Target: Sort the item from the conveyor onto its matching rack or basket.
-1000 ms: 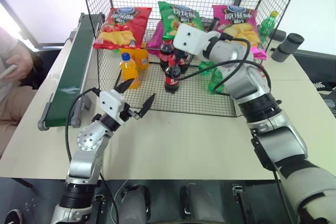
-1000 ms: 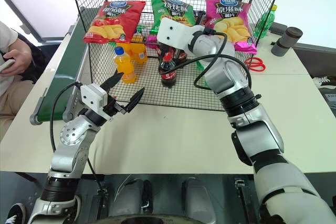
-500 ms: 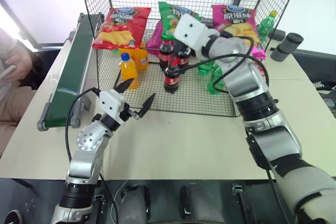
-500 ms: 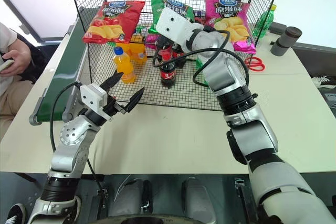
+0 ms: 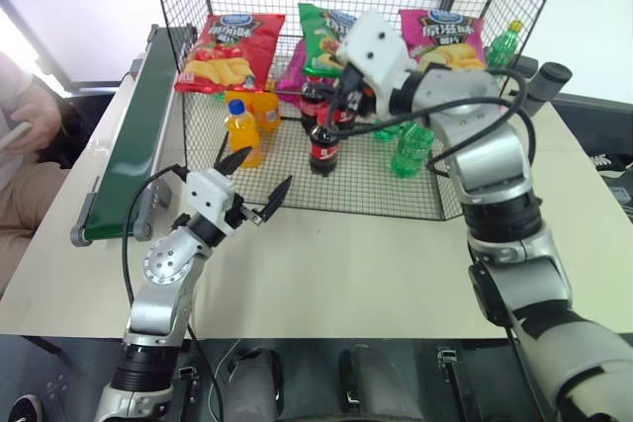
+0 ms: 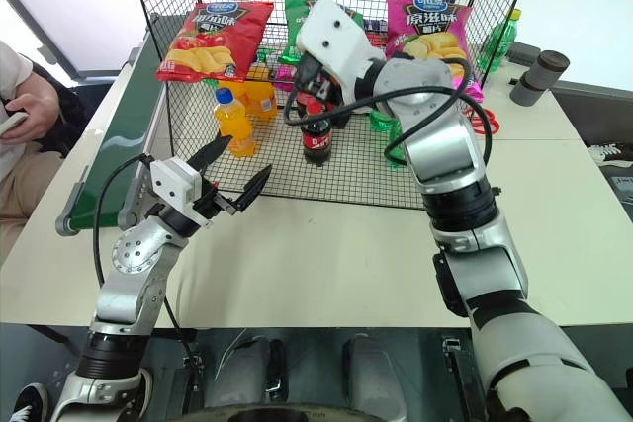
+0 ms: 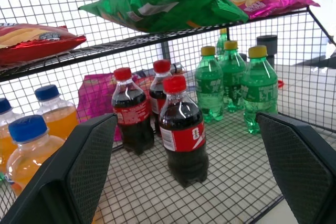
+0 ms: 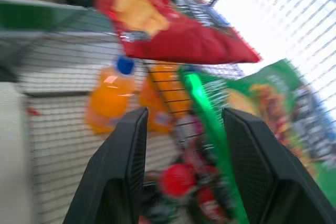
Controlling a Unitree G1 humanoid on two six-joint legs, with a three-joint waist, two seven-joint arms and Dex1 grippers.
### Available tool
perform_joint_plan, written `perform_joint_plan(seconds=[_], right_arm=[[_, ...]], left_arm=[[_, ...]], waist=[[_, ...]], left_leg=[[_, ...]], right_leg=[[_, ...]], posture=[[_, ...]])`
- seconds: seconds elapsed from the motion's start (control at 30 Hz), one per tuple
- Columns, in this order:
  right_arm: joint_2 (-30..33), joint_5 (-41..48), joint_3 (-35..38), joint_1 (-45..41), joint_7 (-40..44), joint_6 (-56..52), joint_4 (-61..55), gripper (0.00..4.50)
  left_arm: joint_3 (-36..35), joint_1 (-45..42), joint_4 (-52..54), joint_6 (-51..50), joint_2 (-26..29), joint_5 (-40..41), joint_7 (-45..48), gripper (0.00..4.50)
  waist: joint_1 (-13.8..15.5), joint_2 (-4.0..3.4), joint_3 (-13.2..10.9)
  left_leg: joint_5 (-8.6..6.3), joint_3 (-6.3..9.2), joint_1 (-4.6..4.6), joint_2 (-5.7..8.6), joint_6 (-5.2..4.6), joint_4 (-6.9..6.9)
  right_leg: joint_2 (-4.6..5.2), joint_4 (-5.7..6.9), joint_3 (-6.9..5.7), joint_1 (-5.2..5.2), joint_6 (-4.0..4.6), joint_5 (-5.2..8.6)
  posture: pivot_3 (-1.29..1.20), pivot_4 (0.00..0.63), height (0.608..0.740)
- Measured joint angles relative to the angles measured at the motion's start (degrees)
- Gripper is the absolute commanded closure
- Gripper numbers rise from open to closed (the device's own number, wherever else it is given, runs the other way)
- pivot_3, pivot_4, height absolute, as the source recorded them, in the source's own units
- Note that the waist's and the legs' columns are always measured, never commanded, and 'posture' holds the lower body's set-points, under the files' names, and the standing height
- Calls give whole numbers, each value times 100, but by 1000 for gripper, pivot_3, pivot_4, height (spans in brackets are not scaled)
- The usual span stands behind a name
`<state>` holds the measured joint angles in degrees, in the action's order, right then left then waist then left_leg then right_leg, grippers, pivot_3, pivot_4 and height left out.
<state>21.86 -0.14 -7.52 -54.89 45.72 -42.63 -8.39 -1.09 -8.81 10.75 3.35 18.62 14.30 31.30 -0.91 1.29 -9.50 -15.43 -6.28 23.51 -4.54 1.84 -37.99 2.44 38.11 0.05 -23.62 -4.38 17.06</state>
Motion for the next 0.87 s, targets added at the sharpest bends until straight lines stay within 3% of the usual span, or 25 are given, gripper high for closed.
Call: perform_joint_plan(seconds=[0.13, 0.3, 0.43, 0.53, 0.73, 0.87], right_arm=[[127, 877, 656, 167, 204, -729, -734, 2192], [318, 2387, 1780, 1323, 539, -1712, -1917, 53], [650, 2902, 2460, 3360, 851, -1460, -2365, 53], [895, 2869, 2858, 4553, 1177, -376, -2386, 53], [975, 2775, 3137, 6233, 1544, 1220, -2315, 53], [1047, 2836, 3092, 6403, 1521, 1557, -2280, 53]], left_arm=[[-87, 95, 12, -27, 159, 146, 140, 0], [-583, 505, 113, -376, 663, 801, 575, 0], [-1196, 934, 367, -946, 1010, 1493, 725, 0], [-1379, 1251, 563, -1355, 1160, 1807, 759, 0], [-1908, 1618, 712, -1759, 1396, 2126, 743, 0], [-2002, 1699, 650, -1779, 1490, 1997, 755, 0]], waist=[[3, 0, 0], [0, 1, 1], [18, -2, -2], [-2, -11, -6], [-11, -9, -5], [-15, -9, -5]], left_leg=[[-1, 5, 0, -5, -2, 1], [-3, 13, 0, -17, -3, 8], [-7, 24, -3, -7, -10, 8], [-10, 21, -8, 5, -15, 7], [-10, 26, -17, 5, -14, 7], [-9, 21, -20, 6, -14, 1]], right_leg=[[1, -3, -2, 2, 0, 0], [13, -9, -4, 6, 1, 1], [20, -28, -16, 25, 2, 1], [17, -27, -10, 28, 0, 1], [-1, -22, -8, 30, 2, 3], [3, -22, -2, 32, 19, 11]], posture=[[0, 150, 740], [0, 150, 740], [0, 150, 740], [0, 150, 740], [0, 150, 740], [0, 150, 740]])
